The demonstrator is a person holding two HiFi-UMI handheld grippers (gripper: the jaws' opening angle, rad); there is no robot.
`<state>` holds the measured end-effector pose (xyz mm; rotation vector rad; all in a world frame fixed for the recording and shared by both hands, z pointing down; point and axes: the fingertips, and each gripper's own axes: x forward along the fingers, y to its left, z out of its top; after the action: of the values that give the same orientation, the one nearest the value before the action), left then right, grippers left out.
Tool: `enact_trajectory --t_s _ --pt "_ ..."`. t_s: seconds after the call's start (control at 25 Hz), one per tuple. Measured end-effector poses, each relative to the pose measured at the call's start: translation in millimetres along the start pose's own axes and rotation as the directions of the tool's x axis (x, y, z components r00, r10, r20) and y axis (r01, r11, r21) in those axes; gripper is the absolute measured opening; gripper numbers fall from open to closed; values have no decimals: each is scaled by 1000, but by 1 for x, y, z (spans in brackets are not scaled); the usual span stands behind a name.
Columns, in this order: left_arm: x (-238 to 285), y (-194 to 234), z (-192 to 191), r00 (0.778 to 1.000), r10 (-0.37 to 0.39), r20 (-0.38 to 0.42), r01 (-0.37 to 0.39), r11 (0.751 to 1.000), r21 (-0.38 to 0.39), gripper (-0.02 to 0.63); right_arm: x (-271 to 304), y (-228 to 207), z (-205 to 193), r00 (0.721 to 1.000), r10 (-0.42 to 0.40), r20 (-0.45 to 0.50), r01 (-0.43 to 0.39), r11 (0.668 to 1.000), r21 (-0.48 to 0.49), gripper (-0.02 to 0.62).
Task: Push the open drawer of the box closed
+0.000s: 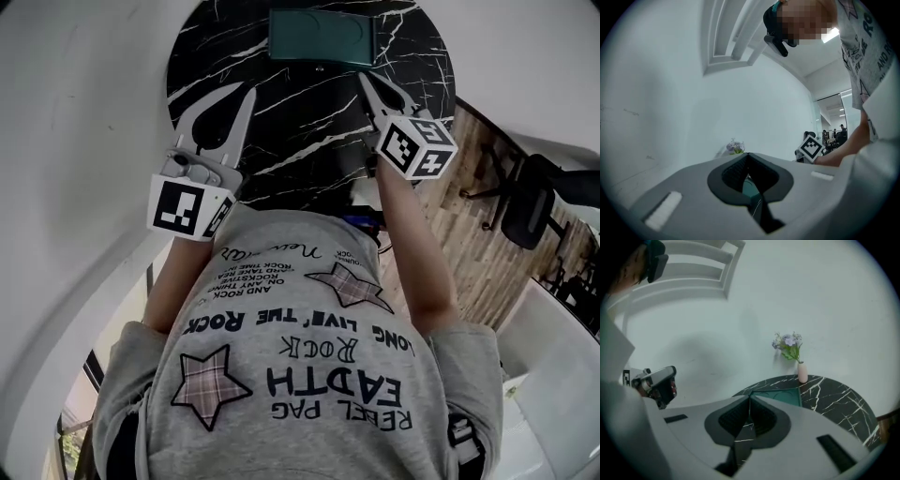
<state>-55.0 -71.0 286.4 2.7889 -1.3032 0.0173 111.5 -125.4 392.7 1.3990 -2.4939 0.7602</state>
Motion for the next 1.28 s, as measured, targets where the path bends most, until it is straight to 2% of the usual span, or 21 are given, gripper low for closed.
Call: enact_trajectory --t_s 0.16,0.32,0.64,0.96,1.28 --pt "2 -3 9 1000 -7 18 6 1000 6 5 -34 16 25 999 18 49 -14 997 -75 15" --pt "2 -2 17 1000 -4 28 3 1000 25 5 -69 27 45 994 8 107 9 988 -153 15" --pt "-8 10 30 998 34 48 -36 998 46 5 -125 52 73 981 -5 194 49 974 -220 15" --pt "-17 19 39 996 73 59 -76 996 54 5 -150 63 89 966 -8 259 68 972 -224 12" --pt "-25 19 42 994 91 61 -94 994 54 5 -154 68 95 959 -10 283 81 968 -239 12"
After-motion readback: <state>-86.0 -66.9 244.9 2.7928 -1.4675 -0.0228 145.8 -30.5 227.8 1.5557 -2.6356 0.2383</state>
